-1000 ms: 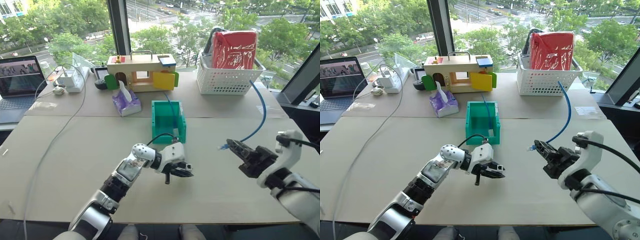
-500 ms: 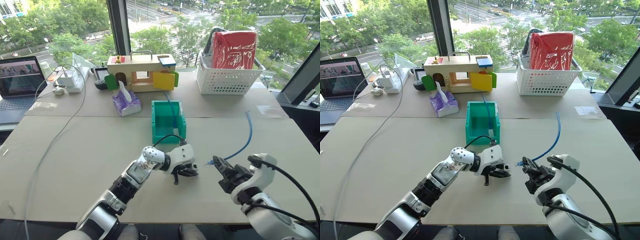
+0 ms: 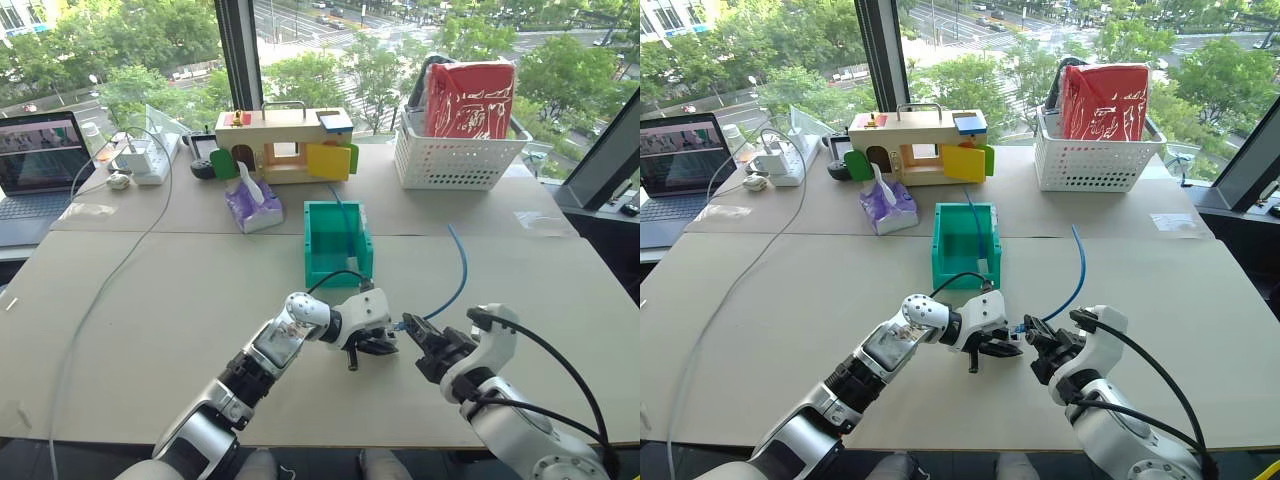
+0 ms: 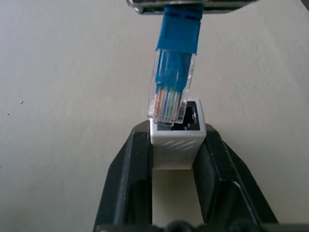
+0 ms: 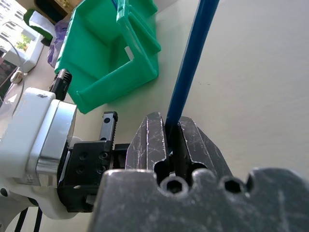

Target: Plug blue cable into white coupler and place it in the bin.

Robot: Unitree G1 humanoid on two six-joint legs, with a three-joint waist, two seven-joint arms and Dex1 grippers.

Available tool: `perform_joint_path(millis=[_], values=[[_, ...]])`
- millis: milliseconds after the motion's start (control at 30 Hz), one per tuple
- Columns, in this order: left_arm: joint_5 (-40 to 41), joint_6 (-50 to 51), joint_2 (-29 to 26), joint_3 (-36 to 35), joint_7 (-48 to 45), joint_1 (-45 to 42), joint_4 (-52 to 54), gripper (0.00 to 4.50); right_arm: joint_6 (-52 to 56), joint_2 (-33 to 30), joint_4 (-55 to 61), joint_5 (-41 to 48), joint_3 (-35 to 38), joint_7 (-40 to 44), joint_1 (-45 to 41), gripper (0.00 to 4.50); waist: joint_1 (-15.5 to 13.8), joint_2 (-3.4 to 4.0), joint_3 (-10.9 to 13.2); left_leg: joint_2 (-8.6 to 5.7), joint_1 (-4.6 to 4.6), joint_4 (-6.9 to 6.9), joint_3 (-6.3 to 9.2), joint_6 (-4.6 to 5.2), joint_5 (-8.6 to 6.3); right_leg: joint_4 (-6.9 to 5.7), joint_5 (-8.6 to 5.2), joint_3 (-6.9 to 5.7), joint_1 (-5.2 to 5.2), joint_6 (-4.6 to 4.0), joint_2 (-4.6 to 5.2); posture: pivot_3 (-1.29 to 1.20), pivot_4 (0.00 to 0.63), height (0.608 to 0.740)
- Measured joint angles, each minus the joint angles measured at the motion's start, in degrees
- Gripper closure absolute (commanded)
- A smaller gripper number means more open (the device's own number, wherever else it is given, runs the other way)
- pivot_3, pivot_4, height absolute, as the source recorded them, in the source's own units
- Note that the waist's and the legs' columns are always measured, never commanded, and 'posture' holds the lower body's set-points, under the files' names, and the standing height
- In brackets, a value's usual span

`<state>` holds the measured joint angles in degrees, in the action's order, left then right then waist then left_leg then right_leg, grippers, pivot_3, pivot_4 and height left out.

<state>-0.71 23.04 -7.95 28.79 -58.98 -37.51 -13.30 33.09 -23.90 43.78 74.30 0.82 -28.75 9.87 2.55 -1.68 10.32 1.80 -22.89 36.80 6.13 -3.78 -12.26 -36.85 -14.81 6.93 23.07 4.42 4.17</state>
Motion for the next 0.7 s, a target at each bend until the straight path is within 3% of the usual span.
perform_joint_path(millis=[700], values=[[3.33,4.64,-1.06,-1.19,-0.83,0.26,1.33,3.83,3.39,-0.93,-1.44,1.32,-0.23,0.00,-2.20,4.50,0.12,0.00,0.00,0.00,0.01,0.00,0.00,0.00,0.00,-0.01,0.00,0.00,0.00,0.01,-0.01,0.00,0.150,0.740]])
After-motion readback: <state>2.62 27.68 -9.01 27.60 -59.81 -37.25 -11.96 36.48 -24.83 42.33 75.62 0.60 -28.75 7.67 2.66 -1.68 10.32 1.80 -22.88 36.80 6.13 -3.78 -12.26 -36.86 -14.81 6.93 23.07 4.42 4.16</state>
